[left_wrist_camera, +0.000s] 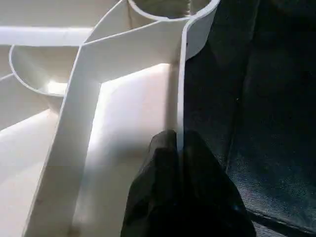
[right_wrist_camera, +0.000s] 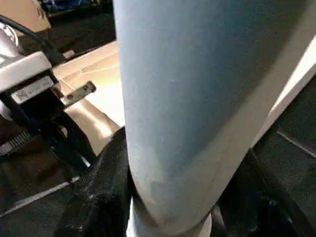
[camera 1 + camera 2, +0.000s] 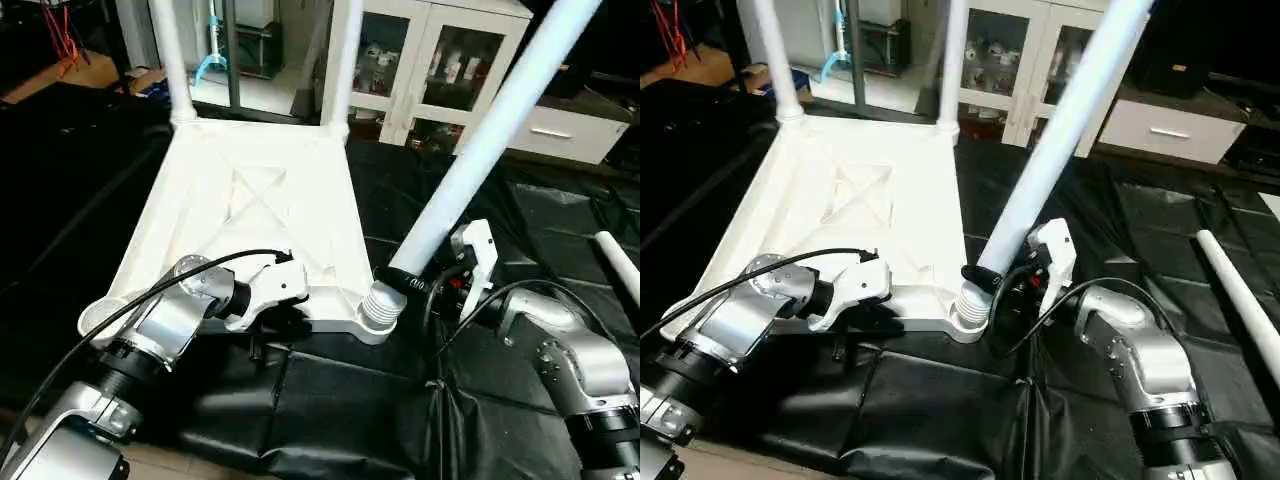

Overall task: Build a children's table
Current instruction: Insert table leg to table base

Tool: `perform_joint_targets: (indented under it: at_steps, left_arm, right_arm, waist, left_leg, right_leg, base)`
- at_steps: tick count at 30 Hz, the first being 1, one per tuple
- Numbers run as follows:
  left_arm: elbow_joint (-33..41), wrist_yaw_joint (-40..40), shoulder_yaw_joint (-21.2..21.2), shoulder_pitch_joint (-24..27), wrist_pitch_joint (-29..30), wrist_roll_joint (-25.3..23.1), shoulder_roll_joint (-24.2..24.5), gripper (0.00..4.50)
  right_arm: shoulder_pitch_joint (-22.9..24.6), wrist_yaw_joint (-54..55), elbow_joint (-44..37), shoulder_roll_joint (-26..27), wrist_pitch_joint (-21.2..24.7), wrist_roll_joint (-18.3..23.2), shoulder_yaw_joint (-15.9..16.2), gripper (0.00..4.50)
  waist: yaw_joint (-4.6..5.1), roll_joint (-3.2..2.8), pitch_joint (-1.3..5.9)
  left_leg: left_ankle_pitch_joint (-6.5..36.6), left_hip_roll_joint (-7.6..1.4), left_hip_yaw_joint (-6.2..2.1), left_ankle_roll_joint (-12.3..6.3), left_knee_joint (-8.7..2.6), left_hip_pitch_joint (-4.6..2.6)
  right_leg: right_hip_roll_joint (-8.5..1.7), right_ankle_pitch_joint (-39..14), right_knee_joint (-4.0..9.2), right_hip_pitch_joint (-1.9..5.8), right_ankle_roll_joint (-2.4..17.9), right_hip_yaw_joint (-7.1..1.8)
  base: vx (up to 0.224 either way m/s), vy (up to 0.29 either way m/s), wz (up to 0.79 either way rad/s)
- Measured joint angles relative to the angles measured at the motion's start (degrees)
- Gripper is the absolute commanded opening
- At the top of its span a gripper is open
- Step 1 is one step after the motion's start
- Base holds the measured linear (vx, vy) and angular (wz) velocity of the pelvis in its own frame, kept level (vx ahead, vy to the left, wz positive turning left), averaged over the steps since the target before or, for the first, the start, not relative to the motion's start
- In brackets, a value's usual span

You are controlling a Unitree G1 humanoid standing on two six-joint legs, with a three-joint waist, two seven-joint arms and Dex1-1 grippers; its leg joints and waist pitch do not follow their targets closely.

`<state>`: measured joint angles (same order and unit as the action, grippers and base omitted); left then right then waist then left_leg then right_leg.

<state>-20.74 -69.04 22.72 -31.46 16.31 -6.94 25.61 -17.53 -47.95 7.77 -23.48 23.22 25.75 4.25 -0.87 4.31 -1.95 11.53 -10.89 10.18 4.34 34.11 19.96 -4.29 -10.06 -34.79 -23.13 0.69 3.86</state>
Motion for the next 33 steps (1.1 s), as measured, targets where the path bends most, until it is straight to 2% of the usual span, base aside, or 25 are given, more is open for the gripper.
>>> perform_joint_targets:
  at_steps: [7, 11, 21, 27, 33]
  left_arm:
    - [1.09, -0.52, -0.16, 0.46, 1.25, 0.33, 0.60, 0.00]
    - [2.27, -0.60, -0.23, 0.85, 2.07, 0.44, 0.87, 0.00]
    - [3.30, -0.59, -0.13, 1.15, 2.53, 0.42, 0.89, 0.00]
    - [4.27, -0.59, -0.07, 1.57, 2.99, 0.43, 1.19, 0.00]
    - [4.35, -0.60, 0.10, 1.75, 3.22, 0.45, 1.56, 0.00]
  right_arm:
    - [-0.47, -2.65, 0.20, -0.36, -0.31, -0.69, 0.70, 1.83]
    - [-0.74, -3.49, 0.33, -0.33, 0.48, -0.33, 0.44, 1.83]
    - [-1.69, -7.65, 0.28, -0.42, 2.99, 0.91, 2.05, 1.83]
    - [-3.04, -7.86, 2.72, -0.88, -0.24, -1.62, 3.06, 1.83]
    - [-6.94, -7.90, 10.72, 1.17, -3.58, -2.18, 3.84, 1.83]
  waist:
    - [0.66, 0.20, 0.14]
    - [0.68, 0.49, 0.16]
    - [0.65, 0.68, 0.15]
    - [0.69, 0.78, 0.15]
    - [1.25, 0.80, 0.17]
  left_leg:
    - [0.01, 0.00, -0.02, -0.01, 0.00, 0.03]
    - [0.01, -0.03, -0.04, -0.01, -0.09, 0.03]
    - [0.02, -0.02, -0.03, -0.01, -0.12, 0.09]
    - [0.03, -0.01, -0.03, -0.02, -0.15, 0.09]
    - [0.02, -0.02, -0.02, -0.01, -0.17, 0.06]
  right_leg:
    - [0.00, -0.01, 0.04, 0.01, -0.01, 0.01]
    - [0.02, -0.02, 0.04, -0.01, -0.02, 0.05]
    - [0.02, -0.03, 0.08, -0.05, -0.05, 0.04]
    - [0.02, -0.05, 0.12, -0.05, -0.07, 0.04]
    - [0.03, -0.03, 0.15, -0.04, -0.04, 0.04]
  base:
    - [0.000, 0.000, 0.00]
    - [0.000, 0.000, 0.00]
    - [0.000, 0.000, 0.00]
    - [0.000, 0.000, 0.00]
    - [0.000, 0.000, 0.00]
